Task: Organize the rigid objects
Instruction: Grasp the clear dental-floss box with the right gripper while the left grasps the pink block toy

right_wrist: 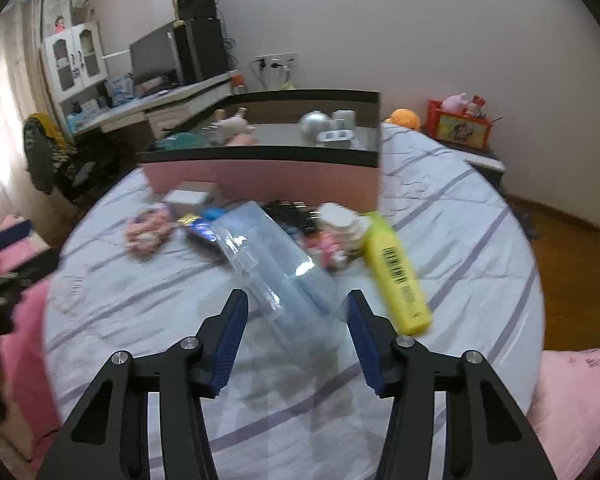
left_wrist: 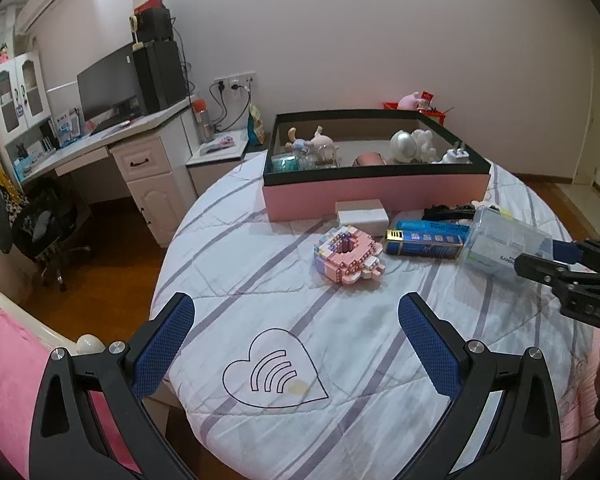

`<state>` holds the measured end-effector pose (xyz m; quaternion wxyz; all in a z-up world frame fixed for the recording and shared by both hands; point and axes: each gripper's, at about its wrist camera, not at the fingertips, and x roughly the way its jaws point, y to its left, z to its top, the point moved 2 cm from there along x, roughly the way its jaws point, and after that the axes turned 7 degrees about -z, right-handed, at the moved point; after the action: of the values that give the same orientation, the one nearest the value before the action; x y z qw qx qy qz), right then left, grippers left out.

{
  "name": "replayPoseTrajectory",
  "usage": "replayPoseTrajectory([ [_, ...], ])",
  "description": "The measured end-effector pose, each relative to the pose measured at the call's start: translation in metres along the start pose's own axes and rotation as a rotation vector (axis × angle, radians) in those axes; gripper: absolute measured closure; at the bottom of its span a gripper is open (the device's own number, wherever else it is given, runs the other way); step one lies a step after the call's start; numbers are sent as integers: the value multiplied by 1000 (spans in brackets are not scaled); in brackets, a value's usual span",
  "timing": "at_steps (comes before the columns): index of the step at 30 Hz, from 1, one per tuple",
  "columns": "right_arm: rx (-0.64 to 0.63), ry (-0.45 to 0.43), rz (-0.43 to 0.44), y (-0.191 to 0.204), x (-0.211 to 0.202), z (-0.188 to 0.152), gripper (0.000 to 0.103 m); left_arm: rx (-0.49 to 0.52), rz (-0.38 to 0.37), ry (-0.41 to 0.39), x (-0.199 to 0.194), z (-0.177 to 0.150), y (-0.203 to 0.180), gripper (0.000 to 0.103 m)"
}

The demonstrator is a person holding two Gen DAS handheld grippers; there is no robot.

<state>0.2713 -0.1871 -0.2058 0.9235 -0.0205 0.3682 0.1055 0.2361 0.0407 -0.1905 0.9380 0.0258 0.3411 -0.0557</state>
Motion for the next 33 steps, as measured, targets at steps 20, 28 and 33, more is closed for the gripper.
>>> replayPoseTrajectory([
  [20, 100, 15, -62, -12, 10, -16, 69, -96, -99, 74, 50, 6, 2, 0],
  [28, 121, 25, -43, -16, 22, -25, 70, -114, -64, 169, 112, 21, -5, 0],
  [33, 122, 22, -45, -16, 24, -23, 70, -106, -50, 224, 130, 22, -6, 0],
])
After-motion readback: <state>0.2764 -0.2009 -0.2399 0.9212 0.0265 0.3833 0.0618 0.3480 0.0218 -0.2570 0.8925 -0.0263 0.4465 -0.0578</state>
